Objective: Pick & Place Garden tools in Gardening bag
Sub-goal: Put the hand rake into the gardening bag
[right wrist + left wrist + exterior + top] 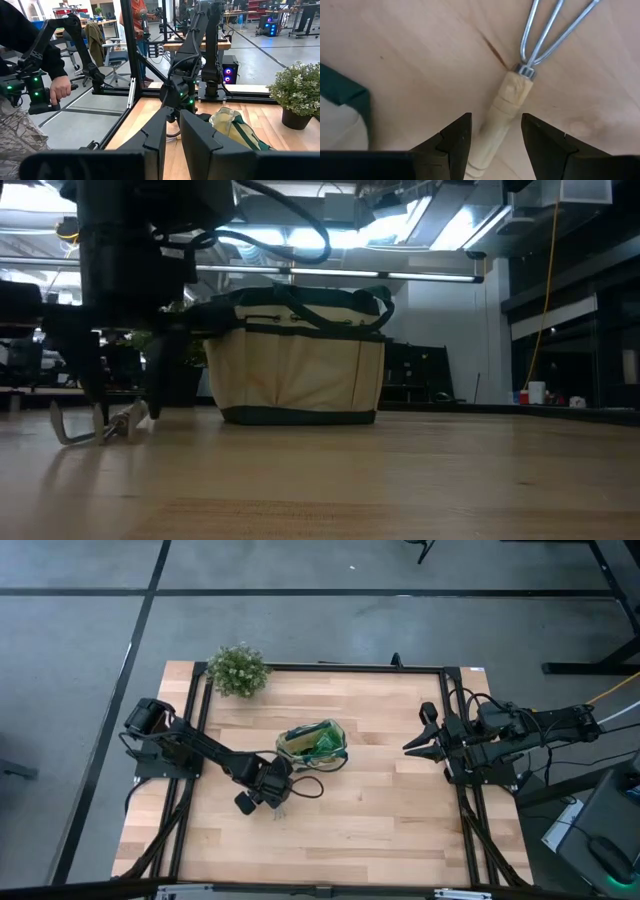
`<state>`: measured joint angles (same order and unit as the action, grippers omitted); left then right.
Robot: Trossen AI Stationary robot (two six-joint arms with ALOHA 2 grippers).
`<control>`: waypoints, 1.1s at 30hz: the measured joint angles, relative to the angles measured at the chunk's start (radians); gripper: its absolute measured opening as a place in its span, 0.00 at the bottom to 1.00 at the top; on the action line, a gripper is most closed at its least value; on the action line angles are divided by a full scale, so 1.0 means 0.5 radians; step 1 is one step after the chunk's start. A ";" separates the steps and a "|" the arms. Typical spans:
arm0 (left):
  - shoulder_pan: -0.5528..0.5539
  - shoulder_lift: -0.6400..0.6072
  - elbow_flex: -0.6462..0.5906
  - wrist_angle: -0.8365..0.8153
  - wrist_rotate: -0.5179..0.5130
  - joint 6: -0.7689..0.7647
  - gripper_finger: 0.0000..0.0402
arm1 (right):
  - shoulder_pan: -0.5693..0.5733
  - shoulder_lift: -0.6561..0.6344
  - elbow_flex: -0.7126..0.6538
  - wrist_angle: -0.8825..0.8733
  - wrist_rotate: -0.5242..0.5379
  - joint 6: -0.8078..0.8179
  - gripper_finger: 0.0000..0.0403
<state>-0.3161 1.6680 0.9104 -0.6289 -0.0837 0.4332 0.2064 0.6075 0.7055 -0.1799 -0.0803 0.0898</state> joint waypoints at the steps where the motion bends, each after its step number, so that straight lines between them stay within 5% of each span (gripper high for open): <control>1: -0.002 0.000 -0.009 0.013 0.003 -0.001 0.42 | 0.000 0.000 0.000 0.000 0.000 0.000 0.15; 10: -0.029 0.000 -0.035 0.059 0.140 -0.219 0.39 | 0.000 0.000 0.000 0.000 0.000 0.000 0.15; 21: -0.152 0.000 -0.035 0.069 0.259 -0.750 0.15 | 0.000 0.000 0.000 0.000 0.000 0.000 0.15; 33: -0.323 0.001 -0.036 0.422 0.262 -1.403 0.16 | 0.000 0.000 0.000 -0.001 0.000 0.000 0.15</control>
<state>-0.4776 1.6684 0.8925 -0.4178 0.0471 -0.2683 0.2062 0.6075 0.7055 -0.1802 -0.0803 0.0898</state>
